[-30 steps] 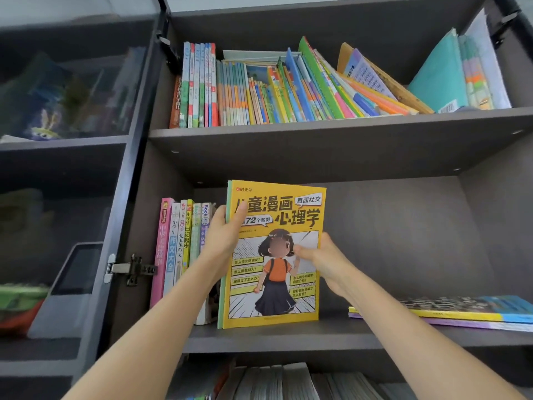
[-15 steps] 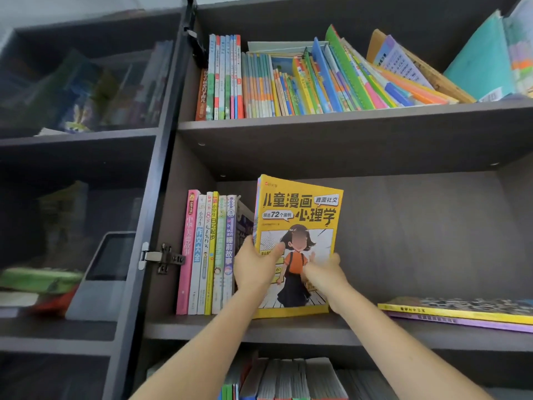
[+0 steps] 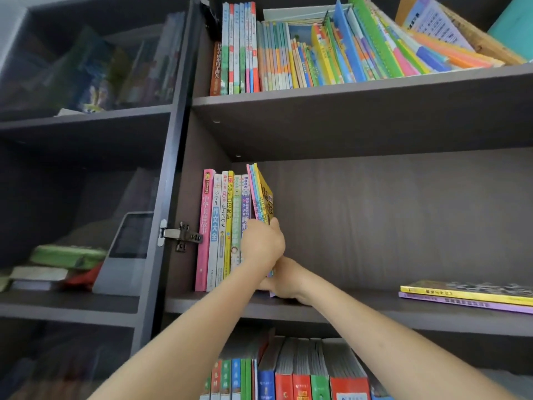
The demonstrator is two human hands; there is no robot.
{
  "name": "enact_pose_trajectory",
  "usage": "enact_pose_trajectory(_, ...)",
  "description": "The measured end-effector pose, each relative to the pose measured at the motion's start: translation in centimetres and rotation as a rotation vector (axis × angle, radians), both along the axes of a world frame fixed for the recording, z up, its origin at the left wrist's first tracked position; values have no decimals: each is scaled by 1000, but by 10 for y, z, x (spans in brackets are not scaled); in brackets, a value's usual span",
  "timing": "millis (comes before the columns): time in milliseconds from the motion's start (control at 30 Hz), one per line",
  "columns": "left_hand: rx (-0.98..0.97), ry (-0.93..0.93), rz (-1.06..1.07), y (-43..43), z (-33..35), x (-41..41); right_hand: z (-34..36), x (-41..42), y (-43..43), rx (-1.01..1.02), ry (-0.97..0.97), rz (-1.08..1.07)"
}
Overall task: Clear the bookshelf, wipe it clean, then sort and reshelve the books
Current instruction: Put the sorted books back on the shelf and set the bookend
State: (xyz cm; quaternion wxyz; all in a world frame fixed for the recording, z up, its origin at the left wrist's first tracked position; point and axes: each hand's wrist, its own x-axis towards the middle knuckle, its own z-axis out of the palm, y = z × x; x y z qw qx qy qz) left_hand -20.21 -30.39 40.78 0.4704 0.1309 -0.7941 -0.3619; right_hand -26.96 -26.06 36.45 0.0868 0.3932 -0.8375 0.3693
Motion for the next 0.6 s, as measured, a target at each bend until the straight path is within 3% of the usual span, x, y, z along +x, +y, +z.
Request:
enact_pose_trajectory(167,-312,-174,21,-25,-3,12,5,-7,-7,67,-59,-84)
enact_pose_trajectory(333,-308,-133,24,-39,-2,5,13,-25,-21,212,-87,-55)
enact_pose_trajectory(600,-350,-90,71,-48,-2,4,19,-53,-35,249,-24,-100)
